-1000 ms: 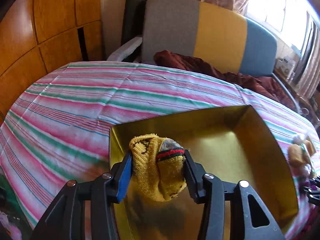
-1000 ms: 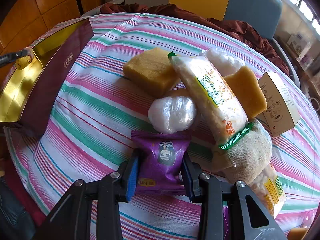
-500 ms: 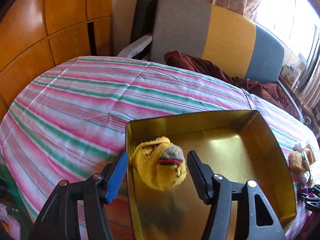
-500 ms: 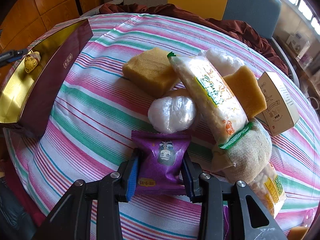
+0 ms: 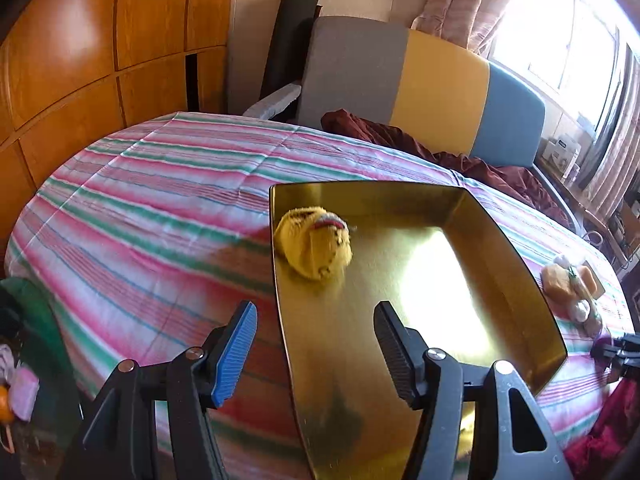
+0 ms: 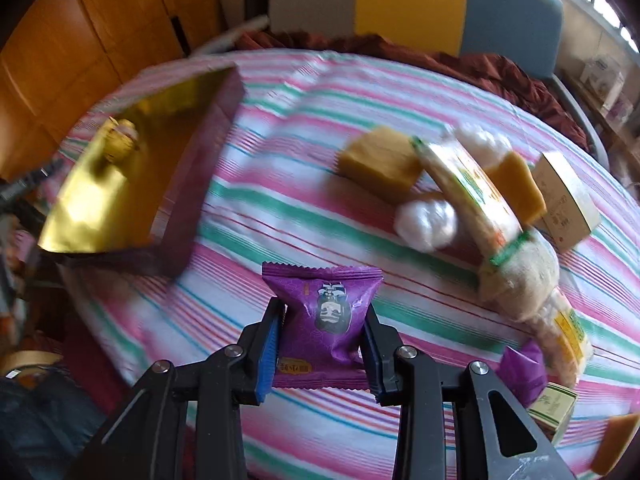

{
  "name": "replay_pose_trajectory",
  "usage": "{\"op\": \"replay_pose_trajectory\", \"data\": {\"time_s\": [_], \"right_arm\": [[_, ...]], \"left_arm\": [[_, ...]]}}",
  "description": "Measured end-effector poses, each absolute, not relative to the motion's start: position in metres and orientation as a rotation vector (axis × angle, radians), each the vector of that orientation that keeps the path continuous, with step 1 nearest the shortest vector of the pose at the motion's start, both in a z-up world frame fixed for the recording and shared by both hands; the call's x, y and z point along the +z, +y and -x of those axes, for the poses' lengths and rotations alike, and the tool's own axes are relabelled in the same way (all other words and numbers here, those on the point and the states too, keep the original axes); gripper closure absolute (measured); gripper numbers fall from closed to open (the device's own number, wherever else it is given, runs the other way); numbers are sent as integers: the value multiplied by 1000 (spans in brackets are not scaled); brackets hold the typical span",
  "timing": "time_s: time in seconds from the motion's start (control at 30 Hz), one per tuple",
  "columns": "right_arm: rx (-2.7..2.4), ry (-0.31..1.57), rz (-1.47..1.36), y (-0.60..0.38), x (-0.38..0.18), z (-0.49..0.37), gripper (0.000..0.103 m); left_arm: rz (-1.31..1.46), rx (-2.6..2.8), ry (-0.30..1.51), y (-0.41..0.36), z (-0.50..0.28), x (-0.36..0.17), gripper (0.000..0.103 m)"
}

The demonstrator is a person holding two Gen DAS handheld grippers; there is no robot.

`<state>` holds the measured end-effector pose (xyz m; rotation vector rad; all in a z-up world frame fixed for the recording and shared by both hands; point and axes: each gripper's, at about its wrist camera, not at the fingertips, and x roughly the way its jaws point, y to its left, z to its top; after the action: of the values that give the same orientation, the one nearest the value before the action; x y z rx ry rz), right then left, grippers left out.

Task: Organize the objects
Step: 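Place the purple candy in the tray beside the pouch with the right gripper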

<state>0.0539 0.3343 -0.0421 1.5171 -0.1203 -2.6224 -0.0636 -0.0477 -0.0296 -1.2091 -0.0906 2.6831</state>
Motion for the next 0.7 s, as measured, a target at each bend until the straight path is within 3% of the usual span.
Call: {"op": "replay_pose_trajectory", "data": {"time_s": [0.27, 0.53, 0.7], "right_arm": [[-2504, -107, -1286, 229, -3, -10, 66], [-2295, -105, -1412, 121, -40, 59, 66], [-2273, -228, -1431, 90, -51, 95, 62]], "left_arm": [[1235, 2697, -184, -61, 44, -29, 41], [1252, 2724, -249, -78, 42, -34, 42], [1300, 2718, -292, -86, 45, -43, 42]]}}
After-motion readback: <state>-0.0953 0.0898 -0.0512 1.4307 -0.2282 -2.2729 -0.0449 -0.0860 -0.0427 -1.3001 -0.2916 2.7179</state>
